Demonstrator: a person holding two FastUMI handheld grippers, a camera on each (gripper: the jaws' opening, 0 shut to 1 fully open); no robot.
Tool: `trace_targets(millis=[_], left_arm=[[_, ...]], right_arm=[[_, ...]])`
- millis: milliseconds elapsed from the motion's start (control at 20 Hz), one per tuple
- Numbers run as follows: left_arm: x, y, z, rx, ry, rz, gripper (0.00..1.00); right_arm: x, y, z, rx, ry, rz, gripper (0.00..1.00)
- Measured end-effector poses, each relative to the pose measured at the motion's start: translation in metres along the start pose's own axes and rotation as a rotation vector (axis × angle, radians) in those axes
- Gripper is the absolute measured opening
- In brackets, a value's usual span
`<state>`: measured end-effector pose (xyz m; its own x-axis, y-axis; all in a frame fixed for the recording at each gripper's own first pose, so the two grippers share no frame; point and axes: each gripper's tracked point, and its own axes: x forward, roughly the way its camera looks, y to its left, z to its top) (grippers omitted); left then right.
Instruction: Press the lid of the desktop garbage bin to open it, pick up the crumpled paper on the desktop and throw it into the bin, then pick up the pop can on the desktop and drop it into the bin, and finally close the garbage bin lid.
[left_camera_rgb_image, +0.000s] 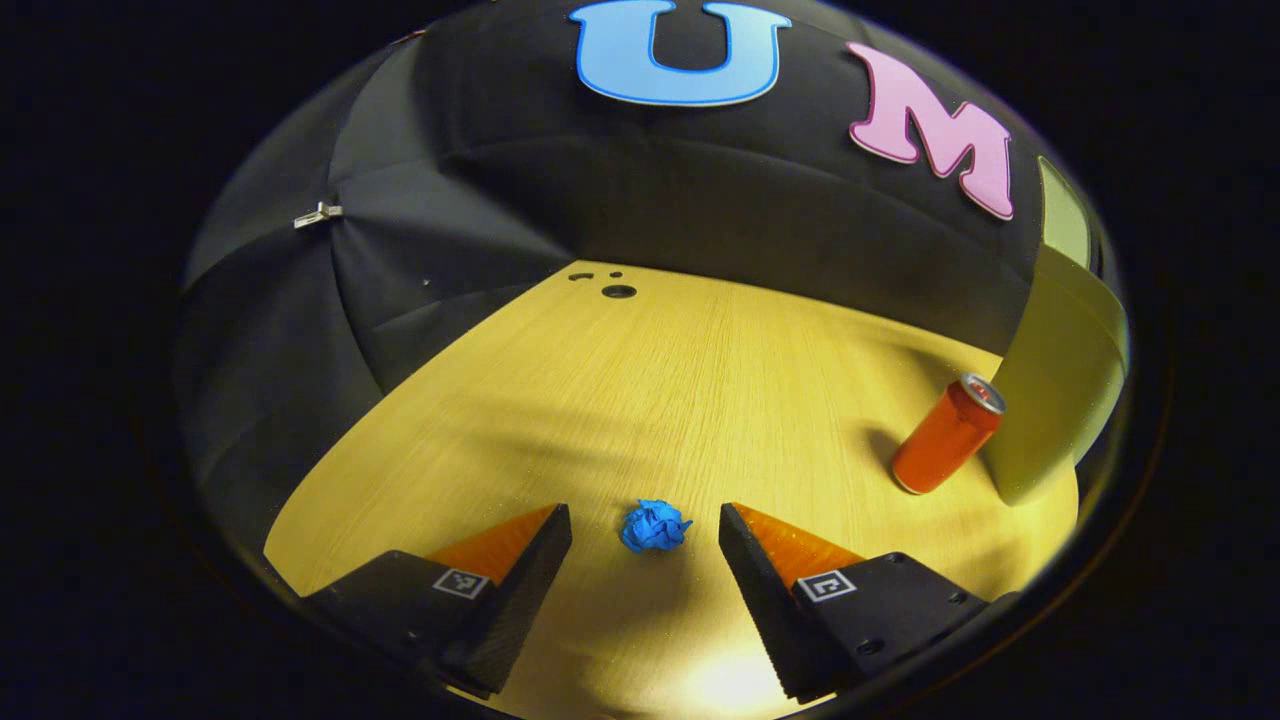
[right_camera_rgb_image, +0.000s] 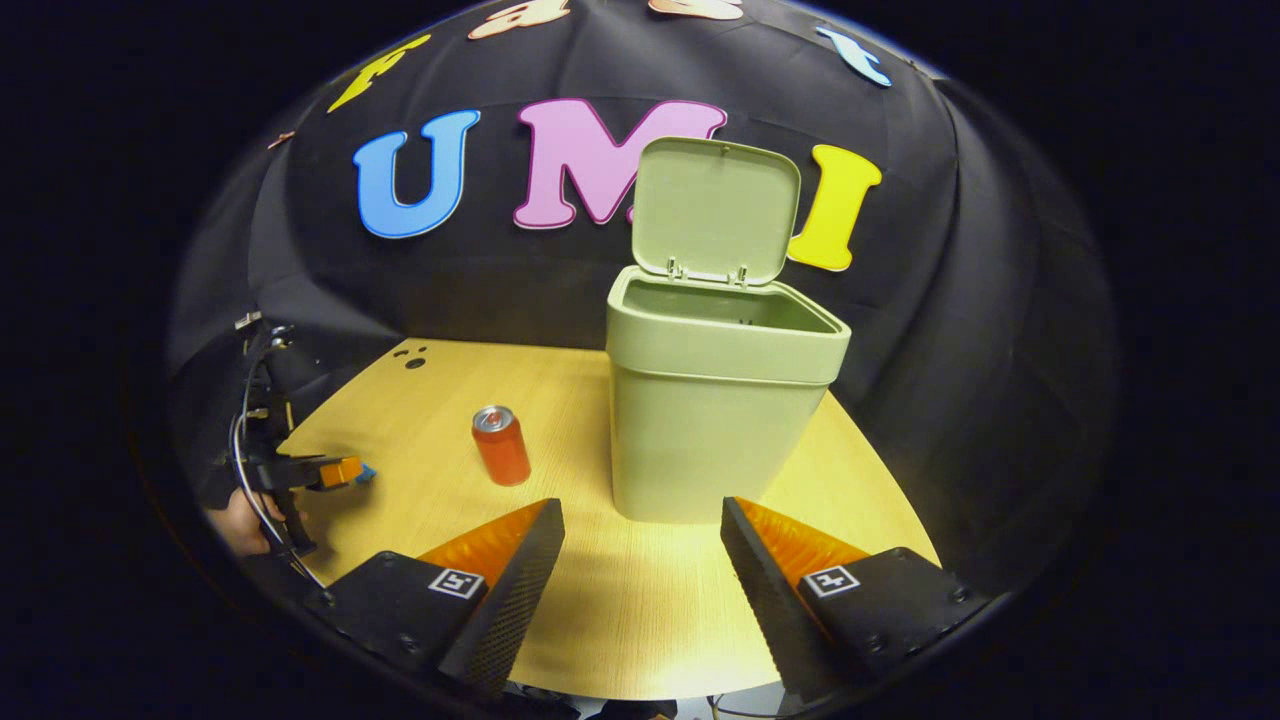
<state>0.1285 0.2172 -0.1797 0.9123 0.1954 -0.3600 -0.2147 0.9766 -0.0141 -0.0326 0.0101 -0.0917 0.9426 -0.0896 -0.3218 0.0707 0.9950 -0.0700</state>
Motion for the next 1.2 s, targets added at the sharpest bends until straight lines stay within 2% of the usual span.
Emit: trace_targets(millis=[300,450,650,700,750,850,1200], left_arm=[[0.025,0.005,-0.023,0.047,0.049,0.048,0.93],[0.027,0.0,-0.024,0.077,0.05,0.043,0.9],[0.03,-0.009,-0.023,0.101,0.051,0.013,0.71],[0.03,-0.011,-0.023,0.104,0.051,0.007,0.62],[0.03,-0.014,-0.023,0.109,0.048,-0.001,0.63],[0.032,-0.017,-0.022,0.138,0.051,-0.005,0.48],[0.034,-0.025,-0.011,0.18,0.026,-0.012,0.34]], right_arm=[[-0.006,0.001,-0.012,-0.069,0.021,0.021,0.98],[-0.006,0.001,-0.024,-0.048,0.057,0.033,0.98],[-0.003,0.0,-0.026,-0.091,0.049,0.049,0.98],[-0.002,0.0,-0.026,-0.097,0.046,0.054,0.98],[-0.001,0.0,-0.027,-0.093,0.05,0.059,0.98],[0.001,0.002,-0.032,-0.072,0.063,0.069,0.98],[0.011,-0.01,-0.047,-0.069,0.09,0.085,0.98]])
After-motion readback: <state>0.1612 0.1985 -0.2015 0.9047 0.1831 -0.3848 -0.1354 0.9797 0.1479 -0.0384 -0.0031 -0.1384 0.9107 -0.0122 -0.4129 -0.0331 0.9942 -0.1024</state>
